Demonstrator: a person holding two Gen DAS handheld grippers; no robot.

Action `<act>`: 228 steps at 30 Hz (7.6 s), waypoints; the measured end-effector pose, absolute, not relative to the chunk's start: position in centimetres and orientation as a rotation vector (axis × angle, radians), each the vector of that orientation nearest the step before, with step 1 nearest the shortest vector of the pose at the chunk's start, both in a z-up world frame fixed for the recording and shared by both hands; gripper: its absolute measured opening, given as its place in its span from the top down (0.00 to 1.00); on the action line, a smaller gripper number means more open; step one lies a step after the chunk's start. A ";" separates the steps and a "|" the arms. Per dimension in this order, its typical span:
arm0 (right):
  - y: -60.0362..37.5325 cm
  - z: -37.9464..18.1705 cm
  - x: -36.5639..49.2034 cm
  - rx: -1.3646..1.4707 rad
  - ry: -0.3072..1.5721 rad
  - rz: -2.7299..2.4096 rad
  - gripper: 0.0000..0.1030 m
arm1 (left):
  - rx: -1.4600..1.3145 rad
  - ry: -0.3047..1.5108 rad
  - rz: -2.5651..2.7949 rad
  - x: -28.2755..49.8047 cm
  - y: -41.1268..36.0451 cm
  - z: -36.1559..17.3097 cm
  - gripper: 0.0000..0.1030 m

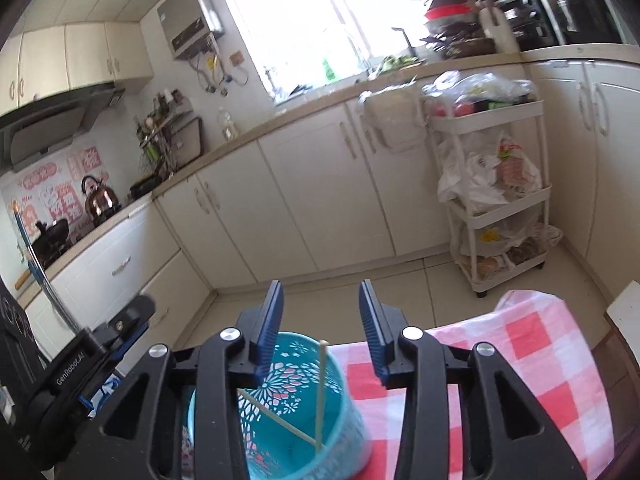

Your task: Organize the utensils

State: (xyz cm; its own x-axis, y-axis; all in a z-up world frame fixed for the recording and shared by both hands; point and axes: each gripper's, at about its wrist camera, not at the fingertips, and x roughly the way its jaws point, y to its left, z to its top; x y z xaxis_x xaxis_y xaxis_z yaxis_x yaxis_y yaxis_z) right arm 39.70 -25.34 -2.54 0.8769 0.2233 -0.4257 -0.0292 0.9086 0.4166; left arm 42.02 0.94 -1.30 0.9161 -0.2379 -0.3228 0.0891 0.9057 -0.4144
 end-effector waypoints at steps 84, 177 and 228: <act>-25.1 -18.6 25.6 0.345 0.987 0.176 0.94 | -0.249 1.037 -0.412 30.8 -1.3 -17.8 0.95; -26.2 -5.0 26.1 0.631 0.562 0.365 0.94 | -0.229 0.498 -0.419 27.8 -0.3 -2.9 0.95; -24.0 -5.3 39.9 0.464 0.397 0.119 0.79 | -0.356 0.348 -0.243 43.7 -1.5 -3.8 0.93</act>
